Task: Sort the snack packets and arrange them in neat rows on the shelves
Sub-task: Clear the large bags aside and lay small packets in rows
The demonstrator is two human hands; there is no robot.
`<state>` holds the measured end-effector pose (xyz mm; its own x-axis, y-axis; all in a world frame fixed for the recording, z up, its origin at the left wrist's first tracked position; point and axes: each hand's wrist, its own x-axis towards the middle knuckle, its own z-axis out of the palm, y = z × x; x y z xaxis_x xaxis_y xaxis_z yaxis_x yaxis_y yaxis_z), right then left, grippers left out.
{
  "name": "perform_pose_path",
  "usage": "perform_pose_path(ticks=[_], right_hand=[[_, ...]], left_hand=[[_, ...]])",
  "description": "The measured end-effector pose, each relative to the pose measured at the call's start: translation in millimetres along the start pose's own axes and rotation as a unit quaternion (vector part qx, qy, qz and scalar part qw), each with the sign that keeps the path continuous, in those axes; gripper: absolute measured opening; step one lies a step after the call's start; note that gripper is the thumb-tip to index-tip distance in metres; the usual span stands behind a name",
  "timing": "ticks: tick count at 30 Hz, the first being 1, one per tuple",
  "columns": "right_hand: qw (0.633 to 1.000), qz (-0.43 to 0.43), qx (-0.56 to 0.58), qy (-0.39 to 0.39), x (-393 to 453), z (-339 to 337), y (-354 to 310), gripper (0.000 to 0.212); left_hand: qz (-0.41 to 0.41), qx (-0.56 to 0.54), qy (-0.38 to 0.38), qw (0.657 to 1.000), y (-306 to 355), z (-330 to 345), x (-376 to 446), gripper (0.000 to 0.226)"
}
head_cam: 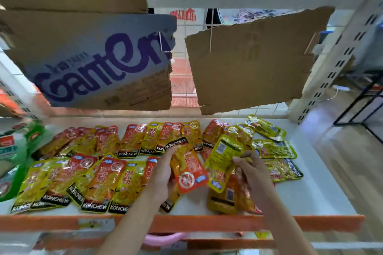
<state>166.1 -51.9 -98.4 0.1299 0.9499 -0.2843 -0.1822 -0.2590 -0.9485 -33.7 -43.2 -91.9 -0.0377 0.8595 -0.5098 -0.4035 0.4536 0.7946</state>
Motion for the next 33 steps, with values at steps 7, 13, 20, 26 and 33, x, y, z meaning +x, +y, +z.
perform_pose_path(ticks=[7, 13, 20, 26, 33], right_hand=[[1.0, 0.02, -0.006, -0.013, -6.6, -0.9, -12.4, 0.041], [0.996, 0.044, -0.029, 0.073, -10.1, 9.8, -5.5, 0.024], [0.996, -0.003, -0.025, 0.08, -21.2, 8.5, 1.7, 0.022], [0.985, 0.05, -0.167, -0.01, -32.6, 23.1, 19.3, 0.014], [0.779, -0.111, -0.611, -0.085, -27.9, 18.0, 9.5, 0.017]], left_hand=[[0.057, -0.032, 0.039, 0.997, 7.3, -33.1, 0.5, 0.047], [0.008, -0.054, 0.008, 0.998, 3.3, -45.6, -1.9, 0.006], [0.028, 0.01, -0.024, 0.999, -0.1, -49.0, -2.8, 0.02], [0.123, 0.191, -0.046, 0.973, -22.2, -49.5, -12.6, 0.044], [0.257, 0.506, 0.007, 0.823, -31.5, -30.2, -19.8, 0.055]])
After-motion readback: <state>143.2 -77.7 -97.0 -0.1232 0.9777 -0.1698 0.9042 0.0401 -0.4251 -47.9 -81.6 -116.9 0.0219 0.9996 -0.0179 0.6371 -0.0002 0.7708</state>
